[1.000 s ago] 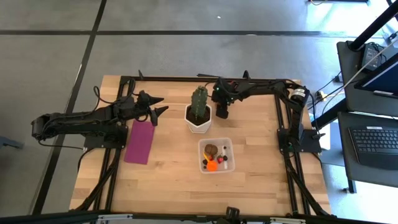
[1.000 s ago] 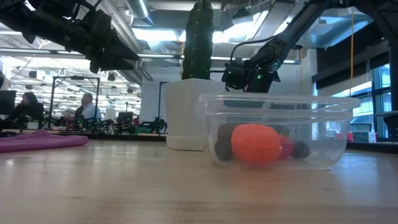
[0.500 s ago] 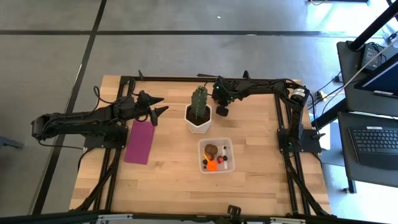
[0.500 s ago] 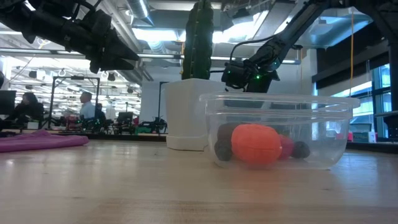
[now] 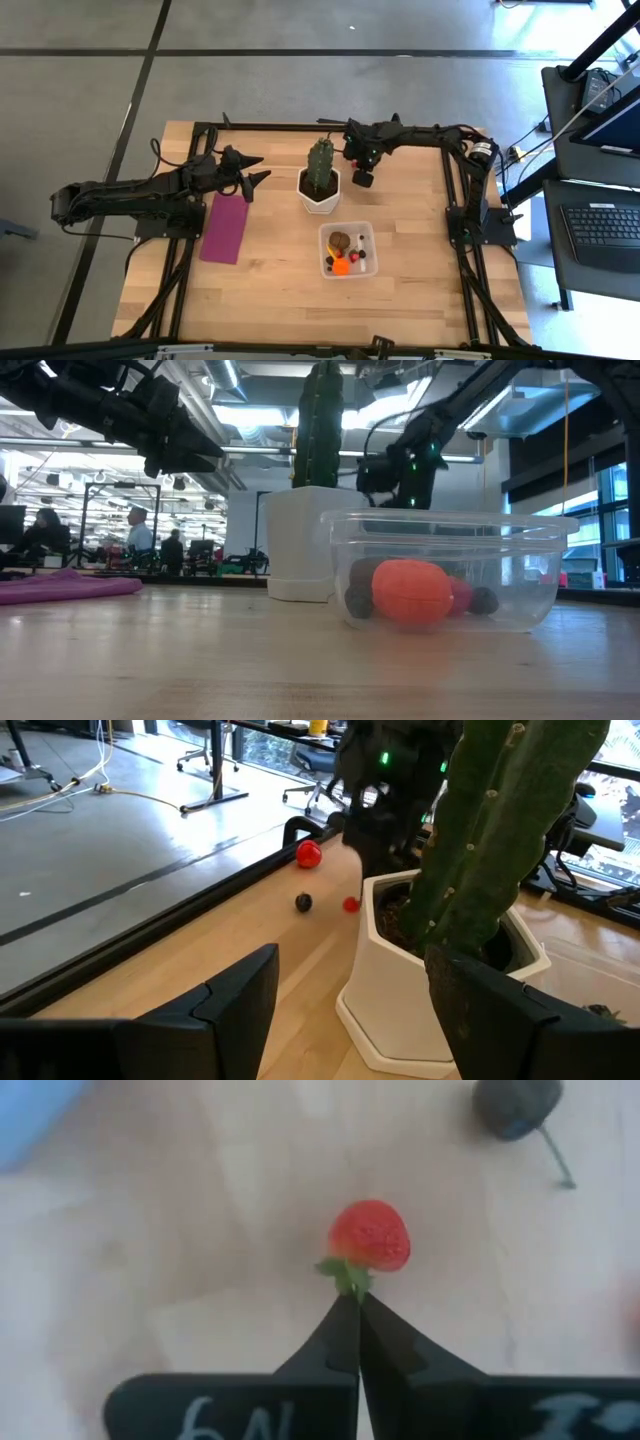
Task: Pick and placing Produce into tupperware
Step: Put the bottom strawberry into the transparent bin
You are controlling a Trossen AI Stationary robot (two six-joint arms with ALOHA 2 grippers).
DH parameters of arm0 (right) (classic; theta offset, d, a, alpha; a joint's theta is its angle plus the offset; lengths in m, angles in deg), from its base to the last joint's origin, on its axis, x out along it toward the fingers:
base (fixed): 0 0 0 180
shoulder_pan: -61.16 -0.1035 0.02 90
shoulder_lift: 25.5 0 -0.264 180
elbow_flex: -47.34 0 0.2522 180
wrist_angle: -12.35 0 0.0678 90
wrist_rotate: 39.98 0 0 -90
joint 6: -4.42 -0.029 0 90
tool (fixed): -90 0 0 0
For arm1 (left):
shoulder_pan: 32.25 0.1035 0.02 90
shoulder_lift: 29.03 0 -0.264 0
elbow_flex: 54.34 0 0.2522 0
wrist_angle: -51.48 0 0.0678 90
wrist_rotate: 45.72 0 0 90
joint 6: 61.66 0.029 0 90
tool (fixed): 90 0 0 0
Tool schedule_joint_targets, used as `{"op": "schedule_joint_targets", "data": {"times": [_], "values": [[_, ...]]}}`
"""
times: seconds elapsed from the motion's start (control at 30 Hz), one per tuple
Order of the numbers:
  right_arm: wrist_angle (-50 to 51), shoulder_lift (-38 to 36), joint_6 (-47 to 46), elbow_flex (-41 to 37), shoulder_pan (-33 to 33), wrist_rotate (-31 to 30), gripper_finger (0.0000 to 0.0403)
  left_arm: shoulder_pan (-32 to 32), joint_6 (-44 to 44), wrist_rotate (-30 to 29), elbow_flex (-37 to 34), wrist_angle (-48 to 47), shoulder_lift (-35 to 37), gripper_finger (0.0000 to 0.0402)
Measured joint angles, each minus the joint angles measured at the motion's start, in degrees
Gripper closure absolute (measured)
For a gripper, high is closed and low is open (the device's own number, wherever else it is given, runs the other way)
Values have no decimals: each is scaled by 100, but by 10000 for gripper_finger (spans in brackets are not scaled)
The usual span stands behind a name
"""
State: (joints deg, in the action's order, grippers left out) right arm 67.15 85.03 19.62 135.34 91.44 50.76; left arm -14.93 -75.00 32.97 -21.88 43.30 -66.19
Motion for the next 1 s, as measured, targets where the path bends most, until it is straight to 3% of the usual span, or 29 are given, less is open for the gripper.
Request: {"op": "schedule_joint_targets", "data": {"times": [0.2, 0.43, 0.67, 0.87, 1.0], "values": [[954, -714, -238, 503, -4, 51, 402, 0, 0, -2, 0, 0, -1, 157], [1405, -2402, -823, 516, -266, 155, 402, 2, -2, -2, 0, 2, -1, 157], [1184, -3480, -1154, 509, -1601, 359, 403, 0, -2, -2, 0, 2, -1, 157], [509, -3481, -1215, 385, -2874, 406, 403, 0, -4, 0, 0, 2, -1, 157], [-165, -3346, -1256, -288, -3312, 403, 403, 0, -7, 0, 0, 2, -1, 157]]}}
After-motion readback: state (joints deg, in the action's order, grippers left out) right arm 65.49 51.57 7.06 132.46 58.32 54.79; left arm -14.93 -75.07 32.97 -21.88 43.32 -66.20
